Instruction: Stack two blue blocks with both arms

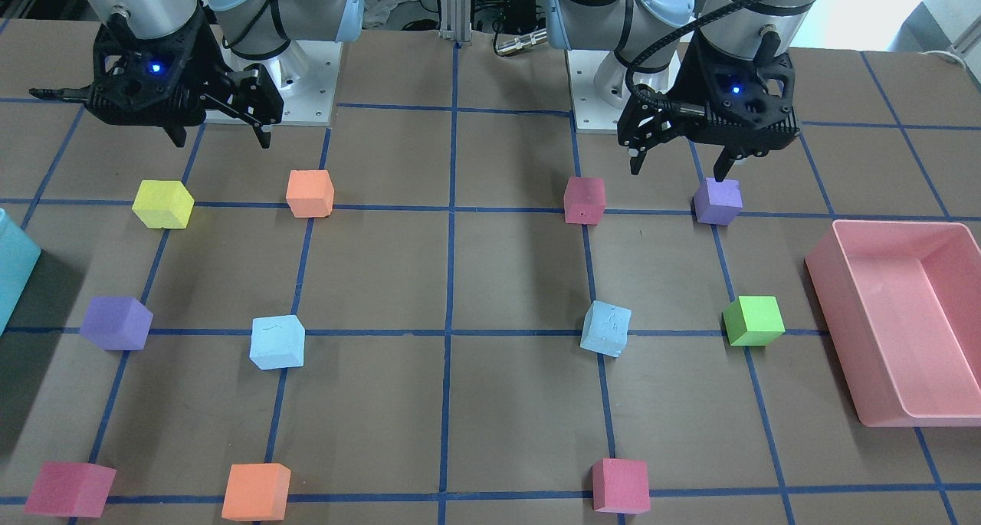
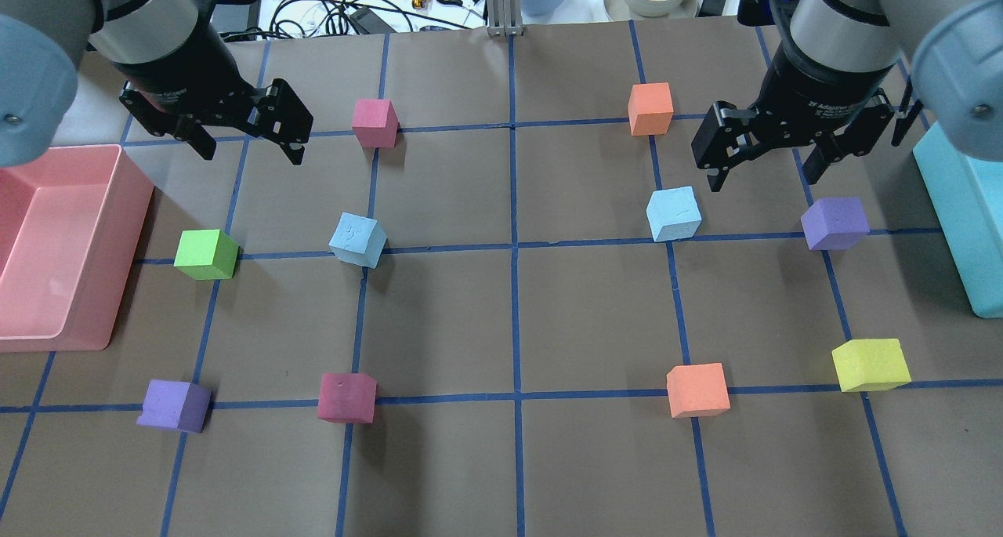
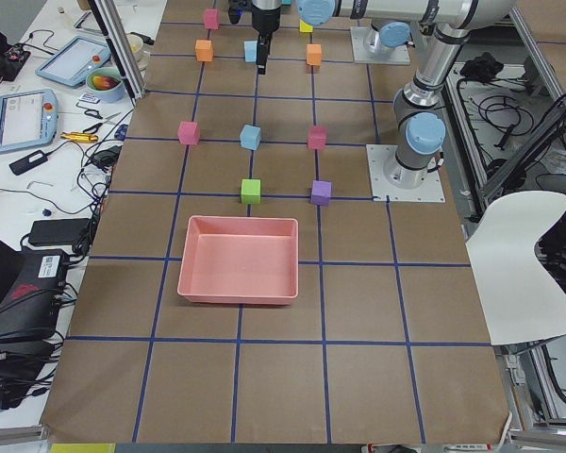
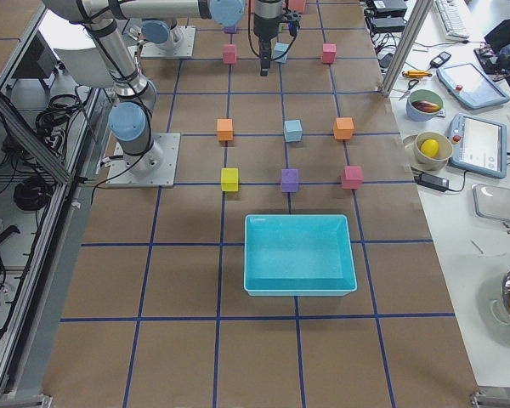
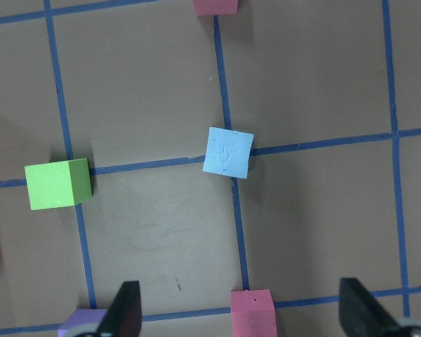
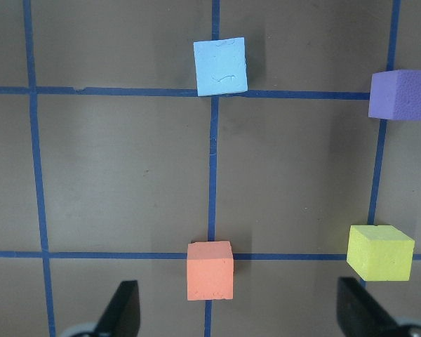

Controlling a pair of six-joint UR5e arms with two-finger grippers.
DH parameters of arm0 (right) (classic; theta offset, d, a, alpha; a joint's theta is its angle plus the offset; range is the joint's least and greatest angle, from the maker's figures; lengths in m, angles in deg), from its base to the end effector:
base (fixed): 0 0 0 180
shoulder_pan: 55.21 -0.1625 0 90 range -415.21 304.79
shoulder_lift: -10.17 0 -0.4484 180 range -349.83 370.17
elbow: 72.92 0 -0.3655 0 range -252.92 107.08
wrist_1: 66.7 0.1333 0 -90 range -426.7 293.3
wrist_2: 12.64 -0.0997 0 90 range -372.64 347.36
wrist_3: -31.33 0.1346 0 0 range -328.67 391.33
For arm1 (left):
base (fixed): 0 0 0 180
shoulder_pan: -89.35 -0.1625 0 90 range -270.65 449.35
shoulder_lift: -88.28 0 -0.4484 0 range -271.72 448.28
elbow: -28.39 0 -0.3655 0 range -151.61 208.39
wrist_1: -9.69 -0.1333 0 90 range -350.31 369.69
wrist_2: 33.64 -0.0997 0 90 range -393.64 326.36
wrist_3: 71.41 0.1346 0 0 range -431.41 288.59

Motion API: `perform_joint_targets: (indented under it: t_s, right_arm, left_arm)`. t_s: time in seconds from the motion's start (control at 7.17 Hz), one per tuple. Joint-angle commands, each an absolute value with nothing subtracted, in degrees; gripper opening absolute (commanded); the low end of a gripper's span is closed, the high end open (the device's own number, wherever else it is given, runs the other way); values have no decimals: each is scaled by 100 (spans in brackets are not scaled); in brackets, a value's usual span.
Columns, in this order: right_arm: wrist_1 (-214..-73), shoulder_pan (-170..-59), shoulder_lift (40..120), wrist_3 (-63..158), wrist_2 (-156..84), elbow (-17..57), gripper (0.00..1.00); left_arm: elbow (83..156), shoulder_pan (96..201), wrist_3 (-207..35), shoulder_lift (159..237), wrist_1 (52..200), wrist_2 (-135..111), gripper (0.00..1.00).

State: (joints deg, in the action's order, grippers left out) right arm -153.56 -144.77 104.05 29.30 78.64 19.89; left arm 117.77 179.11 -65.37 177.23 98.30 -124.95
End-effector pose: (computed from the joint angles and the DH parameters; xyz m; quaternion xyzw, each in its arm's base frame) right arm 0.1270 -0.4309 0.4786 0.0141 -0.9997 -0.0183 0.0108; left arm -0.1283 -0.4644 0.4924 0.0503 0.9983 -0.0260 0.0129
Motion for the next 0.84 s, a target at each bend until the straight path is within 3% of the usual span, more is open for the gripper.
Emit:
perform_joint_targets:
  t_s: [0.0, 0.7]
  right_arm:
    - [-15354, -14478, 10404, 2931, 7868, 2006, 100]
    - [-15345, -14478, 10404, 2958, 7920, 2024, 100]
  left_arm:
    - [11769, 17908, -6535, 17731, 9837, -12487, 100]
    - [11883, 17961, -6421, 17801, 9784, -12574, 100]
